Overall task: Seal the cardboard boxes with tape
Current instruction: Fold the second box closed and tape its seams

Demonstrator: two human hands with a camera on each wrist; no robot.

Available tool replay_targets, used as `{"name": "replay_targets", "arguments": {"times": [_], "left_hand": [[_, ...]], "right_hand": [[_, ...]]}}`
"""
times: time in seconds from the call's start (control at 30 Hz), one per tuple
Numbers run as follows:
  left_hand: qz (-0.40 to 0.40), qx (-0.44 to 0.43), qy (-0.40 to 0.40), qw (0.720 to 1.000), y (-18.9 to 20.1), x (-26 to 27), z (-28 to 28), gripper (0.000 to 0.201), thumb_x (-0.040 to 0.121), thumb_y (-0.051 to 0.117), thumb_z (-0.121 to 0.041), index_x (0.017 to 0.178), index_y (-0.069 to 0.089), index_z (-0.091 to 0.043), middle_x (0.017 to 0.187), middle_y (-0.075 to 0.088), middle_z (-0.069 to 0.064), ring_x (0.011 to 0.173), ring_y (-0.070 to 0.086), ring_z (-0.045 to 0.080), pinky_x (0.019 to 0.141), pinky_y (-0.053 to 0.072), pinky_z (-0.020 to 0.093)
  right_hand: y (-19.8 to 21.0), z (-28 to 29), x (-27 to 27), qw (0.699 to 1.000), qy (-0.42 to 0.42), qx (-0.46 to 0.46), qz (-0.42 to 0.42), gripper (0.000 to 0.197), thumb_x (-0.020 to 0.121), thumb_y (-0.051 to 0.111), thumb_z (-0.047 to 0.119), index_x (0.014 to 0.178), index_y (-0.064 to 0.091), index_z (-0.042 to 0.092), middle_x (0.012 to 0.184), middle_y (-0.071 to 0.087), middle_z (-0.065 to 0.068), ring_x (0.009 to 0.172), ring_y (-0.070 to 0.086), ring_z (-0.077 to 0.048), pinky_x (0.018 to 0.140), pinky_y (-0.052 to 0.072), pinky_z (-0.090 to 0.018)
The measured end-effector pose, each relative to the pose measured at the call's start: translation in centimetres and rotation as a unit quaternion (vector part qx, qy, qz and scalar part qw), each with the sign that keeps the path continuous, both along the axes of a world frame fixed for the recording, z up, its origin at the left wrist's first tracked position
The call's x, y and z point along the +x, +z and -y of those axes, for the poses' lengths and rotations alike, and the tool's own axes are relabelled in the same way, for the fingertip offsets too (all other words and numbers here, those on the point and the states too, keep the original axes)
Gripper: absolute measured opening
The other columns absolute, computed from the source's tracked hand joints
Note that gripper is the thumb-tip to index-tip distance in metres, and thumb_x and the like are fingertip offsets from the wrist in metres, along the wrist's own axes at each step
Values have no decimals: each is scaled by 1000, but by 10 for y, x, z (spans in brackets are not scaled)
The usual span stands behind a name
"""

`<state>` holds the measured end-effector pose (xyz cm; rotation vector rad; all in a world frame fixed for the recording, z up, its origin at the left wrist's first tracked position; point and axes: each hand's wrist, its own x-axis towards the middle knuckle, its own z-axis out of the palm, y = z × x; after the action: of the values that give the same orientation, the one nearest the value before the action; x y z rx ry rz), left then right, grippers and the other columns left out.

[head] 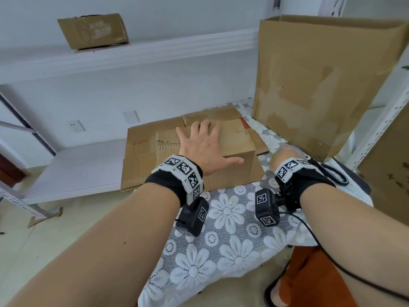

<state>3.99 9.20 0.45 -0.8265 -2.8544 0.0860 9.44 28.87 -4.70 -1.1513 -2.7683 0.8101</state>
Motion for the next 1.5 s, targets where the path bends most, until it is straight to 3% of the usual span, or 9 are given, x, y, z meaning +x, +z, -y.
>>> {"name": "replay_targets", "arguments": {"times": [0.1,0.4,0.6,0.7,0.8,1.0,1.2,1.33,1.5], "left_hand": [[11,6,3,1000,2,1,0,113,65,30,-96,153,19,-25,157,23,4,145,18,29,110,16,70],[31,47,-29,998,9,-5,10,105,67,51,-86,151,26,-28,153,29,-2,141,24,24,115,17,59],[52,113,-55,991,6,-14,32,114,62,66,-77,147,32,-9,149,31,11,136,28,27,115,25,38],[37,65,-30,997,5,-13,38,113,61,53,-86,148,30,-17,151,32,11,138,26,31,116,20,49],[29,50,-21,998,3,-15,43,114,58,37,-90,149,26,-23,151,33,4,139,27,30,115,13,60],[72,131,-29,988,4,-22,52,126,62,45,-93,152,24,-9,153,36,8,140,31,25,119,21,42],[134,330,-14,934,2,-29,55,95,69,71,-60,144,29,-21,133,57,0,123,50,22,101,43,38],[178,440,-13,880,1,-35,60,85,75,62,-34,151,23,-30,137,56,-3,126,51,16,102,41,34],[213,560,4,801,4,-30,61,73,64,73,-57,123,43,-27,124,57,-10,118,53,7,100,44,30]], "right_hand": [[12,6,-5,993,-35,-3,-115,32,95,46,11,123,49,-4,119,56,-22,110,54,-39,88,44,-42],[70,73,-44,924,143,42,-352,43,93,54,17,132,42,5,107,62,-21,96,56,-37,78,45,-41],[66,104,-56,909,229,82,-337,6,88,58,9,88,55,5,92,51,-10,92,47,-24,77,40,-33],[66,109,-62,897,241,130,-347,15,87,62,12,97,65,3,123,54,-11,119,41,-29,97,32,-32],[66,115,-65,908,187,175,-331,14,83,68,27,88,70,14,123,50,-2,114,39,-27,90,30,-33],[68,121,-73,896,155,-152,-388,20,76,75,13,63,60,14,85,55,-6,73,48,-16,57,36,-11],[69,119,-64,873,188,-225,-390,25,79,59,-8,89,70,11,77,65,4,66,56,1,59,42,-4],[66,121,-67,871,196,-220,-393,36,79,50,-13,72,63,19,64,59,4,46,49,5,48,38,-7],[59,121,-71,873,215,-195,-392,35,77,45,-16,83,71,7,73,62,-2,60,51,0,55,43,-13]]}}
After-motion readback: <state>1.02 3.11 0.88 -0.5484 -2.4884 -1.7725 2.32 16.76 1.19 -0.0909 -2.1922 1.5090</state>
